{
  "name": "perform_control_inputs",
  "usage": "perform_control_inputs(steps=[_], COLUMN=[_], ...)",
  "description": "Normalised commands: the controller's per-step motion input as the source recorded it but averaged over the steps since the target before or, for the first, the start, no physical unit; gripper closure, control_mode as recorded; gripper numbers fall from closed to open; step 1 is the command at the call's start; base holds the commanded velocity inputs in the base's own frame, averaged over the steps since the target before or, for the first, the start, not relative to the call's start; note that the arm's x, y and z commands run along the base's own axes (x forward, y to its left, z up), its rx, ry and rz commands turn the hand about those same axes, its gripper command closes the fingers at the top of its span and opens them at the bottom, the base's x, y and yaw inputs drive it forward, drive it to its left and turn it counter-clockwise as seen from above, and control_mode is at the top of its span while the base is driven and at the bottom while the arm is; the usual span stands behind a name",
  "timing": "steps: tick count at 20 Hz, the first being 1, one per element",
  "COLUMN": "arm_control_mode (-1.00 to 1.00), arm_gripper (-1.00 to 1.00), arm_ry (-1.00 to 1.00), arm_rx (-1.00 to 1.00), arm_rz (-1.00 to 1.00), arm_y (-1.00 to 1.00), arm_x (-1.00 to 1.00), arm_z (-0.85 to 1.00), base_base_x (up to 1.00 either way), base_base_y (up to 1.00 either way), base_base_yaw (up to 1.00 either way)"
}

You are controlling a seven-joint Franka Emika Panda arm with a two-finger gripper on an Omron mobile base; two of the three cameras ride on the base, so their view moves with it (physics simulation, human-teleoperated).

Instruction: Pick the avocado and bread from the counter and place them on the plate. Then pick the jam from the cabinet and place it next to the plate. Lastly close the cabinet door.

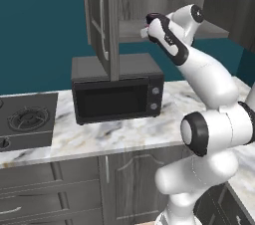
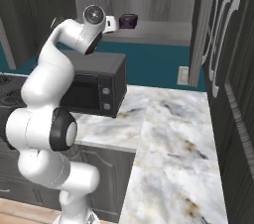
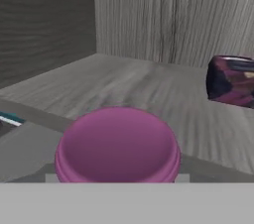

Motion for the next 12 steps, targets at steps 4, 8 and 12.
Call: perform_control_inputs(steps=[4, 8, 12], arm_control_mode=[-1.0, -1.0, -1.0], arm_gripper=[1.0, 1.0, 1.0], arm_ry=[0.0, 0.0, 0.0], arm_rx=[-0.02, -0.06, -0.12], arm_rz=[0.01, 0.01, 0.02], arm_y=[-0.06, -0.01, 0.0], arm_x=[-0.69, -0.47, -0.38], arm_z=[-0.01, -0.25, -0.5], base_base_x=[0.0, 0.0, 0.0], base_base_y=[0.0, 0.0, 0.0], base_base_yaw=[0.0, 0.0, 0.0])
